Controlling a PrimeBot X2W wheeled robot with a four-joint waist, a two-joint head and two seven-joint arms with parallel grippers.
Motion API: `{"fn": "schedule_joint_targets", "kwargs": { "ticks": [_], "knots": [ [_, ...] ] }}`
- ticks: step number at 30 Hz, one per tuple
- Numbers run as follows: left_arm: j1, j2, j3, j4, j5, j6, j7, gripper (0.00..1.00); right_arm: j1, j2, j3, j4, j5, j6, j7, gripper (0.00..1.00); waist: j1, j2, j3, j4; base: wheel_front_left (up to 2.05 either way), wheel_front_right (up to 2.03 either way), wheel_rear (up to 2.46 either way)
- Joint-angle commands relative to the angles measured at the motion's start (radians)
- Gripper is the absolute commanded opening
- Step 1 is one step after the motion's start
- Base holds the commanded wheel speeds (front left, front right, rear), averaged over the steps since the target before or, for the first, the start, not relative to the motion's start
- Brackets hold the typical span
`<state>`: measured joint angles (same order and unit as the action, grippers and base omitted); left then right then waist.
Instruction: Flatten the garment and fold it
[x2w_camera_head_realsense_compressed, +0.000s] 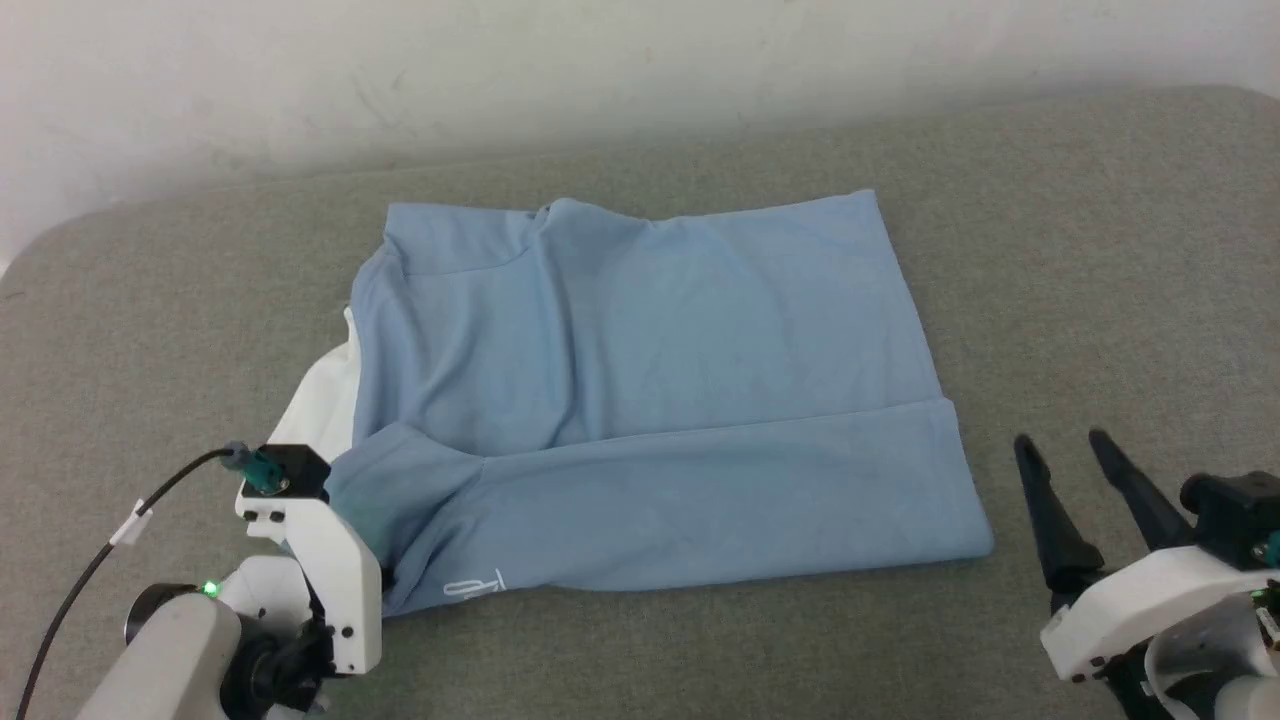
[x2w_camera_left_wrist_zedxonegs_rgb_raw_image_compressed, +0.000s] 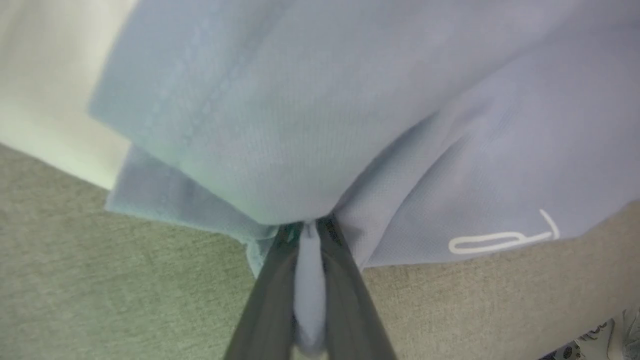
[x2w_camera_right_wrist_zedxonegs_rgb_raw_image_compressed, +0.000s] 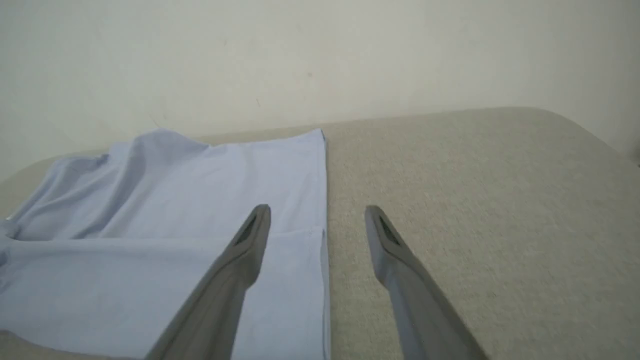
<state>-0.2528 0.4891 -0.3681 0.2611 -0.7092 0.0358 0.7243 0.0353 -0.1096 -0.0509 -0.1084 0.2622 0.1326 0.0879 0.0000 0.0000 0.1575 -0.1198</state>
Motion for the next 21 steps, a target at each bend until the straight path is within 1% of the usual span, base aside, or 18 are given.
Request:
{"fn": "schedule_joint_targets", "kwargs": {
  "ticks": [1,5,9,12,18,19,20,21],
  "knots": [
    [0.044,-0.035,-0.027,0.025,-0.012,-0.002,-0.002,0.00,-0.003,-0.014,-0.008,0.020,0.017,-0.002,0.040,1.00,0.0000,0.0000,-0.005,0.005,0.00,0.00,0.00],
    [0.044,-0.031,0.002,-0.015,-0.012,0.013,-0.054,0.00,-0.044,-0.062,-0.010,0.126,0.068,-0.002,0.202,1.00,0.0000,0.0000,-0.011,0.022,0.00,0.00,0.00],
    [0.044,-0.025,0.024,-0.072,-0.011,0.027,-0.084,0.00,-0.110,-0.092,0.028,0.250,0.119,-0.002,0.358,1.00,0.0000,0.0000,-0.005,0.046,0.00,0.00,0.00],
    [0.037,-0.023,0.025,-0.114,-0.006,0.032,-0.091,0.00,-0.175,-0.110,0.062,0.339,0.150,-0.002,0.414,1.00,0.0000,0.0000,0.006,0.068,0.00,0.00,0.00],
    [0.020,-0.027,0.014,-0.153,0.004,0.034,-0.090,0.00,-0.294,-0.117,0.130,0.540,0.202,-0.002,0.491,1.00,0.0000,0.0000,0.024,0.097,0.00,0.00,0.00],
    [0.018,-0.028,0.013,-0.154,0.003,0.034,-0.091,0.00,-0.307,-0.116,0.139,0.572,0.211,-0.002,0.509,0.95,0.0000,0.0000,0.025,0.099,0.00,0.00,0.00],
    [0.019,-0.030,0.011,-0.154,0.003,0.034,-0.091,0.00,-0.318,-0.113,0.151,0.601,0.223,-0.002,0.529,0.50,0.0000,0.0000,0.024,0.102,0.00,0.00,0.00],
    [0.021,-0.031,0.010,-0.154,0.000,0.034,-0.091,0.00,-0.326,-0.111,0.159,0.624,0.237,-0.002,0.544,0.31,0.0000,0.0000,0.024,0.104,0.00,0.00,0.00]
  ]
}}
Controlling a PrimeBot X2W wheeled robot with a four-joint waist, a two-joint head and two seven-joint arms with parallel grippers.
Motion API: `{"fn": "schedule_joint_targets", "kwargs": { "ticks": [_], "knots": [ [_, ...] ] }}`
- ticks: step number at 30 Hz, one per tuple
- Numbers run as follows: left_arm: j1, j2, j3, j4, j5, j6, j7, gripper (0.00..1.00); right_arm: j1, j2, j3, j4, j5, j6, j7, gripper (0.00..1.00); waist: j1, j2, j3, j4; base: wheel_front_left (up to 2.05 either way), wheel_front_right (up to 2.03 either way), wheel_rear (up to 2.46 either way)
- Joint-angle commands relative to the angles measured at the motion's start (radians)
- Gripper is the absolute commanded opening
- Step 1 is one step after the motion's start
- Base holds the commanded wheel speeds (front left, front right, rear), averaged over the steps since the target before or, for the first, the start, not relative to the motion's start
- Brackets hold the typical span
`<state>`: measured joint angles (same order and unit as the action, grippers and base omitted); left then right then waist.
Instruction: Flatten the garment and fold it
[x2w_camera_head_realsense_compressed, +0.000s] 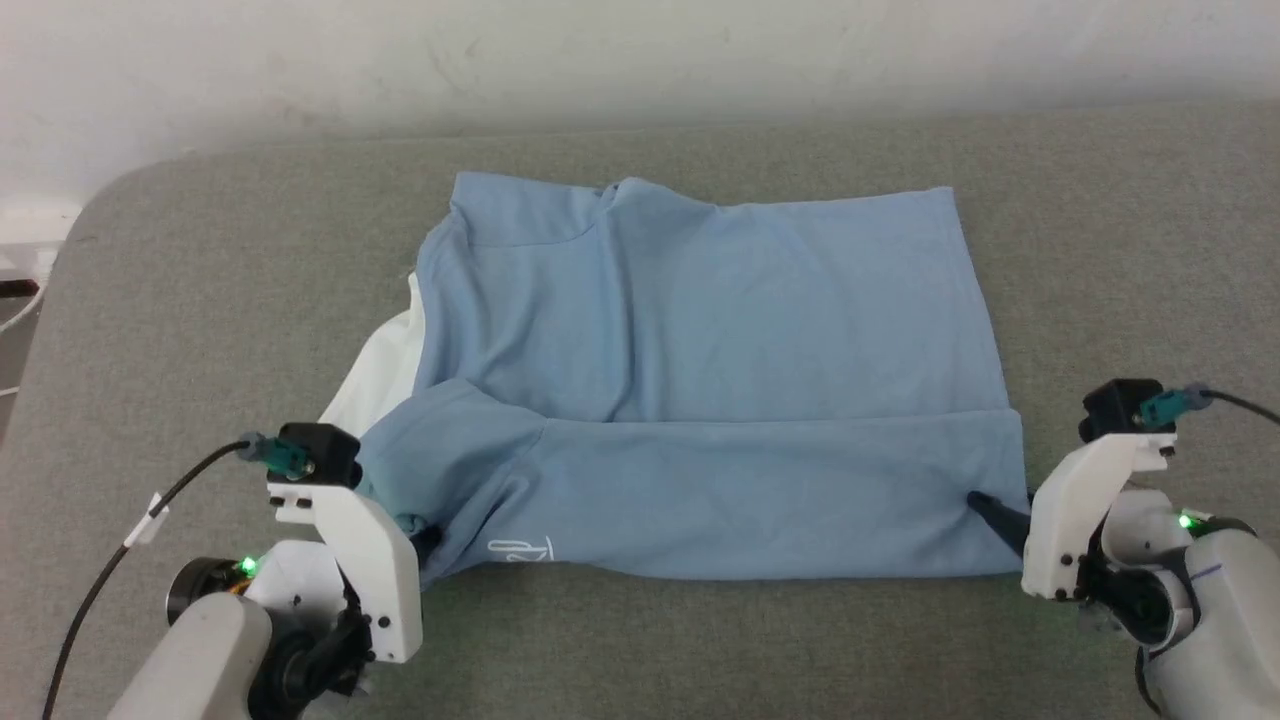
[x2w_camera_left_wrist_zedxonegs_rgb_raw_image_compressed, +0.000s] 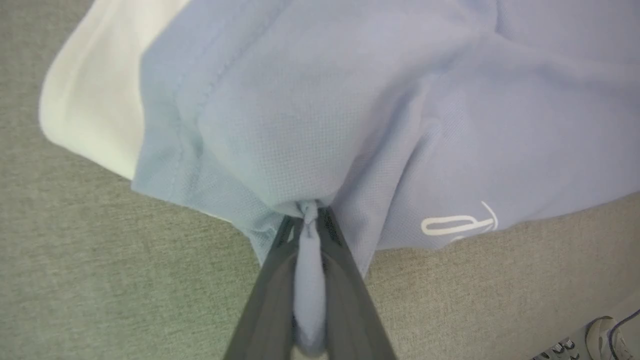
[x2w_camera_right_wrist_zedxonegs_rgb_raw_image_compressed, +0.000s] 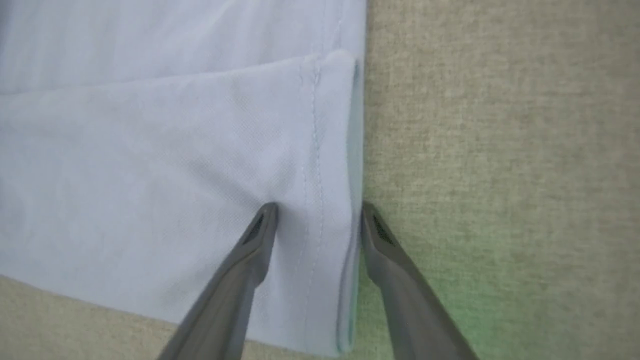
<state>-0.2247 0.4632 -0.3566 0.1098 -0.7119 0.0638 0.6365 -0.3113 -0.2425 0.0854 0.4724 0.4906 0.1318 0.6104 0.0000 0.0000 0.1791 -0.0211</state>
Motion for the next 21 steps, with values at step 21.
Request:
{"fn": "schedule_joint_targets", "kwargs": {
  "ticks": [21],
  "knots": [
    [0.187,0.098,0.070,-0.144,-0.009,0.087,-0.015,0.00,0.063,-0.095,0.127,-0.200,0.014,-0.001,0.004,0.00,0.0000,0.0000,-0.162,-0.020,0.00,0.00,0.00]
  ]
}}
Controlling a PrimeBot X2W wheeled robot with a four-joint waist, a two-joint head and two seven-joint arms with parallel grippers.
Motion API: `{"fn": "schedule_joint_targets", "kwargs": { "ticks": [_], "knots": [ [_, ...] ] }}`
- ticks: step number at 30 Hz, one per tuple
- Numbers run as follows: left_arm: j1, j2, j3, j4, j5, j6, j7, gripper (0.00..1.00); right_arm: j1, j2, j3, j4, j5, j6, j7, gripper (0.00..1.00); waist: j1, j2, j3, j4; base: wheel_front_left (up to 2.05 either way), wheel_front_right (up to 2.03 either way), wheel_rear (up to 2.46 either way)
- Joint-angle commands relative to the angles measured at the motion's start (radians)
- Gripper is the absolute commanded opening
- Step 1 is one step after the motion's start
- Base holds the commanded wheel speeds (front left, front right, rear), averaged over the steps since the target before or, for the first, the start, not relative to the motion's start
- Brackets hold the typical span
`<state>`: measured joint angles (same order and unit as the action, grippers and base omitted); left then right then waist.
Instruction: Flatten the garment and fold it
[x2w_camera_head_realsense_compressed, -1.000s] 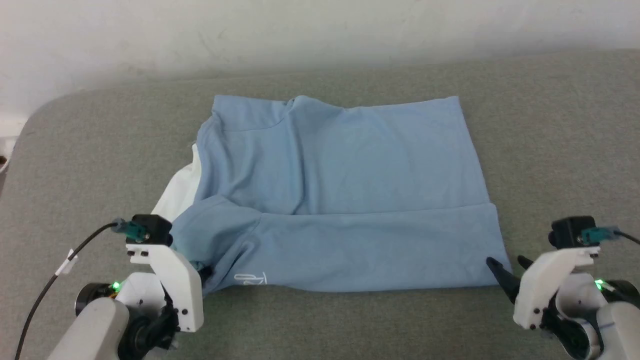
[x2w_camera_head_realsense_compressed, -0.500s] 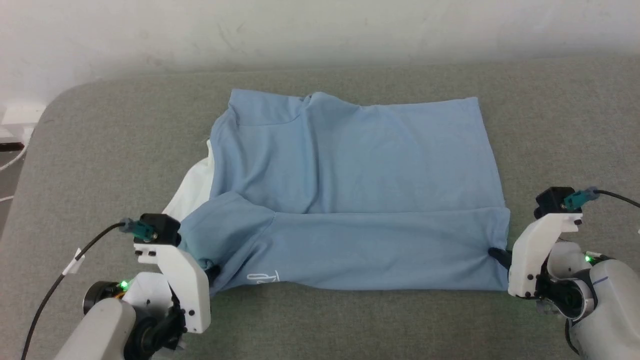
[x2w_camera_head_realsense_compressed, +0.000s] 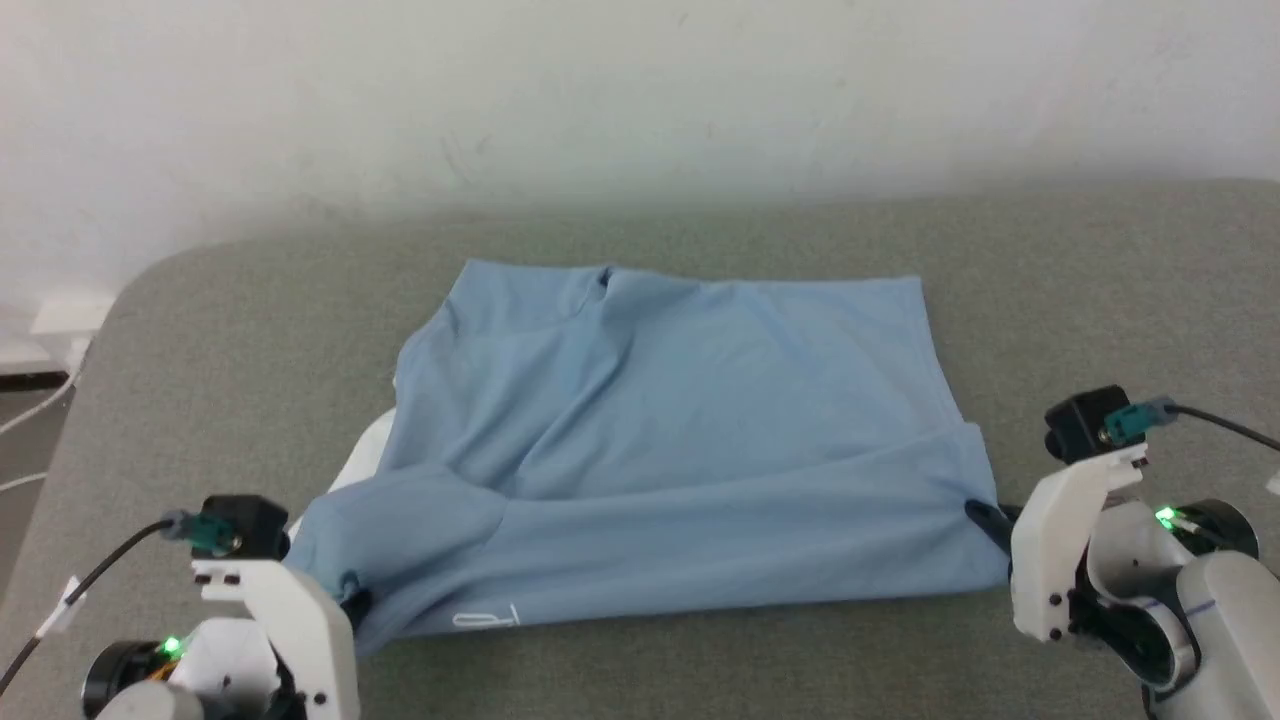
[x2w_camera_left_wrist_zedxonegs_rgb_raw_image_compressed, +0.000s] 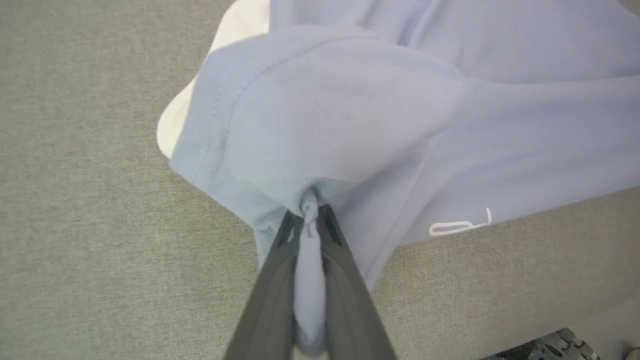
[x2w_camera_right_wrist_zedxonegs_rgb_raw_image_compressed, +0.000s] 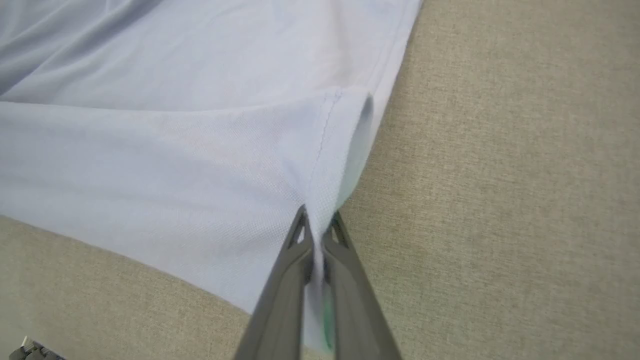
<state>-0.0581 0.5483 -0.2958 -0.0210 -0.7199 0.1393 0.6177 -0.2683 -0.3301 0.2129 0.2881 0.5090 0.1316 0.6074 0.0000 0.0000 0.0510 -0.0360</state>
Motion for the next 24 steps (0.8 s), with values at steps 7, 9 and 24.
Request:
{"fn": "schedule_joint_targets", "kwargs": {
  "ticks": [7,9,24],
  "knots": [
    [0.144,0.041,0.017,-0.098,-0.016,0.056,0.037,0.00,0.180,-0.008,-0.056,-0.177,-0.006,-0.001,0.099,0.00,0.0000,0.0000,-0.051,0.004,0.00,0.00,0.00],
    [0.166,0.023,0.011,-0.092,-0.030,0.060,0.034,0.00,0.223,0.005,-0.077,-0.195,-0.018,-0.001,0.108,0.00,0.0000,0.0000,-0.043,-0.001,0.00,0.00,0.00],
    [0.043,-0.038,0.057,0.027,-0.010,0.023,-0.161,1.00,0.261,0.121,-0.124,-0.194,-0.170,-0.001,-0.288,1.00,0.0000,0.0000,-0.002,-0.023,0.00,0.00,0.00]
  ]
}}
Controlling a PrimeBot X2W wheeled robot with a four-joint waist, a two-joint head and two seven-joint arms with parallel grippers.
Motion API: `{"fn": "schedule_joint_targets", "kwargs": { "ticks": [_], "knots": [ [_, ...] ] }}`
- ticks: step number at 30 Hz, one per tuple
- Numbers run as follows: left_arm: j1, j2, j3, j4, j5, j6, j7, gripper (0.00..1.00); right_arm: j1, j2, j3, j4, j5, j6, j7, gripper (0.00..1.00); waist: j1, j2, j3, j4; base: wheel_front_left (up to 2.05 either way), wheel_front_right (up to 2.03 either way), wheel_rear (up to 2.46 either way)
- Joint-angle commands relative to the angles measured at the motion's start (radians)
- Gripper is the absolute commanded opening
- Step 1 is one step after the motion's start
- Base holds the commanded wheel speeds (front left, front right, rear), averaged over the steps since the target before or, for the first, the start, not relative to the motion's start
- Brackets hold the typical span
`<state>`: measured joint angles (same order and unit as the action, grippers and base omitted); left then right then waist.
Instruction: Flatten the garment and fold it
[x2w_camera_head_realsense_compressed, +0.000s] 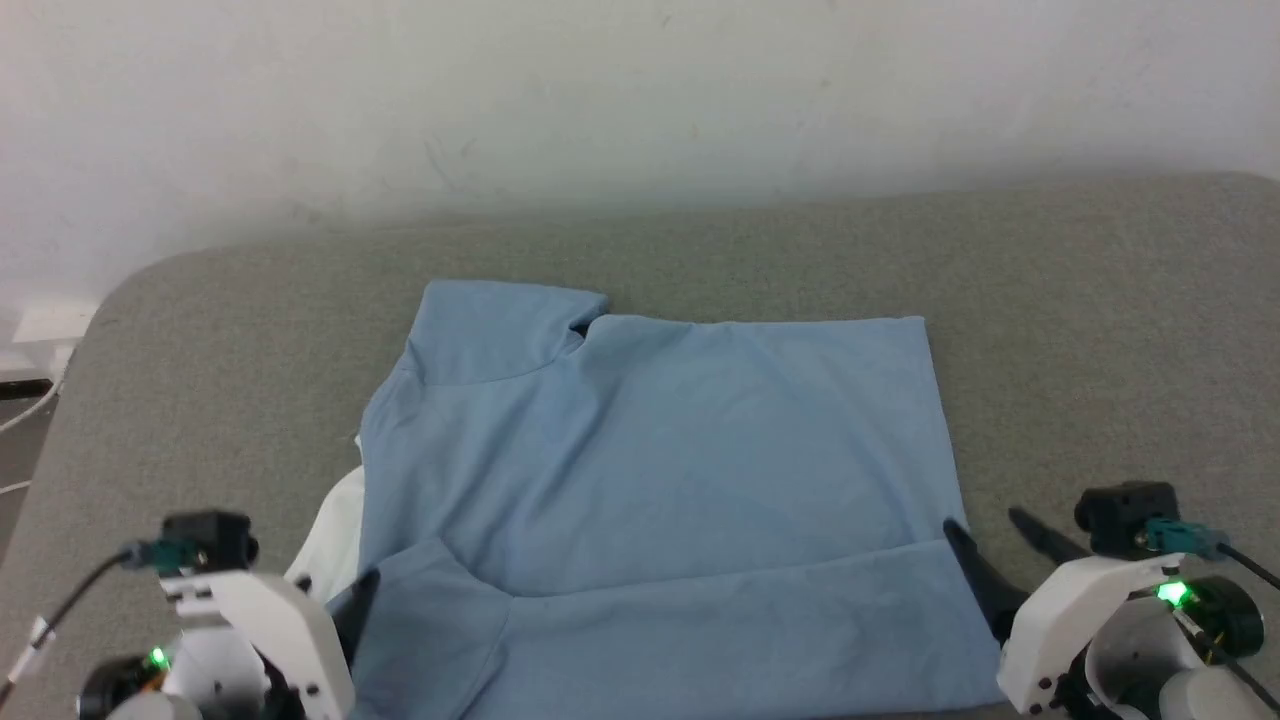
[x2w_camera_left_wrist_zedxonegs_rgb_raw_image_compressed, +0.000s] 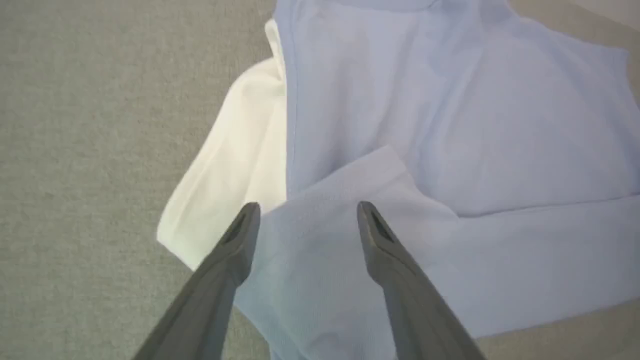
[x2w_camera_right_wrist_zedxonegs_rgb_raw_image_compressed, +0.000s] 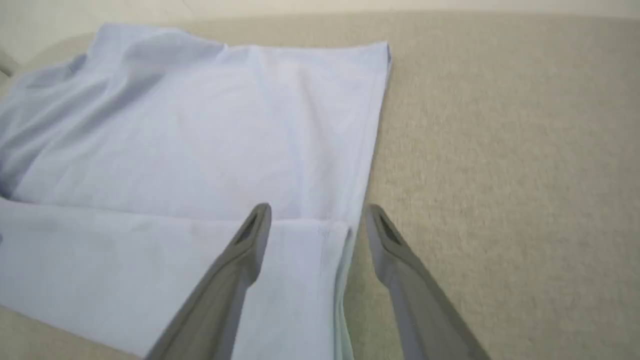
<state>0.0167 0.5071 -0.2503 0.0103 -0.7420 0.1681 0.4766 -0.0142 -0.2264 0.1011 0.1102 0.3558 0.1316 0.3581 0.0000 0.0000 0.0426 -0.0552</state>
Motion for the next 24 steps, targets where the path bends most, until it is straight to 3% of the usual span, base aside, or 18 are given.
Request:
{"fn": "schedule_joint_targets", "kwargs": {
  "ticks": [1,9,14,19,24],
  "knots": [
    [-0.053,0.003,0.017,-0.006,0.020,-0.005,-0.036,1.00,0.006,0.027,-0.024,-0.030,-0.038,-0.001,-0.080,1.00,0.0000,0.0000,0.012,-0.007,0.00,0.00,0.00],
    [-0.263,-0.026,0.065,0.042,0.072,0.018,-0.163,1.00,-0.045,0.090,-0.062,-0.134,-0.129,-0.001,-0.279,1.00,0.0000,0.0000,0.115,-0.049,0.00,0.00,0.00],
    [-0.469,-0.025,0.087,0.168,0.069,-0.020,-0.196,1.00,-0.100,0.121,-0.051,-0.185,-0.145,-0.001,-0.332,1.00,0.0000,0.0000,0.230,-0.096,0.00,0.00,0.00],
    [-0.672,0.005,0.078,0.297,0.062,-0.074,-0.144,1.00,-0.149,0.143,-0.030,-0.200,-0.137,-0.001,-0.365,1.00,0.0000,0.0000,0.321,-0.147,0.00,0.00,0.00],
    [-0.841,0.032,0.055,0.407,0.025,-0.123,0.008,1.00,-0.182,0.155,-0.011,-0.182,-0.123,-0.001,-0.383,1.00,0.0000,0.0000,0.388,-0.192,0.00,0.00,0.00]
  ]
}}
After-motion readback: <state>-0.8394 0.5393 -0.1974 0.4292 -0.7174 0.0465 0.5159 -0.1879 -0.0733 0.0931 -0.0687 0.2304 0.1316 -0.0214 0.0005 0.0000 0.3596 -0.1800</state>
